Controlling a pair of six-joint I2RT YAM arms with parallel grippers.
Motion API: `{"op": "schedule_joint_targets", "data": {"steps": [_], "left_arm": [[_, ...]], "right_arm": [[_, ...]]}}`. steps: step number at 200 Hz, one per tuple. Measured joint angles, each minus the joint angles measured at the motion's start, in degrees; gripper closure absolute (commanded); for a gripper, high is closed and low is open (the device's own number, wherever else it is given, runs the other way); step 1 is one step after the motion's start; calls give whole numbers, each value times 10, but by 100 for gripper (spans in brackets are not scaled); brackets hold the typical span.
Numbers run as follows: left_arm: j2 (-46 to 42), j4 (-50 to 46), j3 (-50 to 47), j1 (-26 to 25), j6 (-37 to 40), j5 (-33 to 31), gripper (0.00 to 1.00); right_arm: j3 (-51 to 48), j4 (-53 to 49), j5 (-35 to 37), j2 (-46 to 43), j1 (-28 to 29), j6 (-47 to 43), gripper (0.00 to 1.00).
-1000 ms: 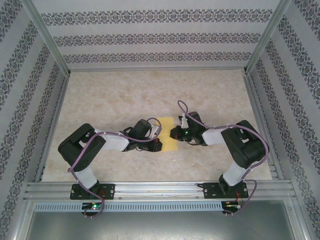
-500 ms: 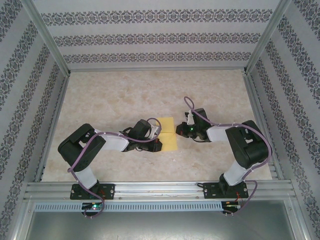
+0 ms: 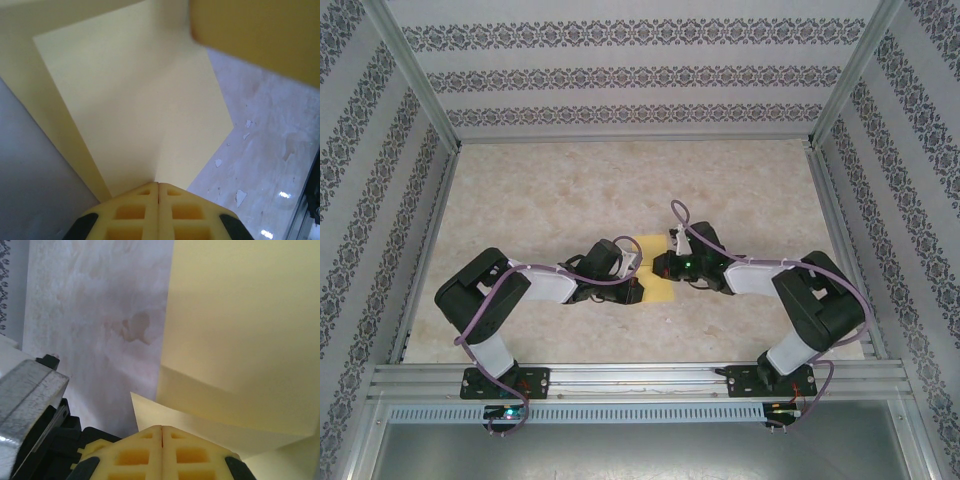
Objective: Fold a paper plane with a square sheet of paper (fold left side to right side)
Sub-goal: Fold the triangle a second time at the center of the table.
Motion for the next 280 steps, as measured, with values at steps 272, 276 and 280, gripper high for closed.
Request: {"op": "schedule_joint_targets", "data": {"steps": [272,276,280], "left_arm": [[51,-48,83,10,-14,33,100],[51,-47,83,10,-14,33,100],[51,-47,83,11,-14,33,100]], "right_arm": [[8,30,-11,74,-20,-4,100],[8,30,-11,74,-20,-4,100],[8,30,-11,74,-20,-4,100]]}}
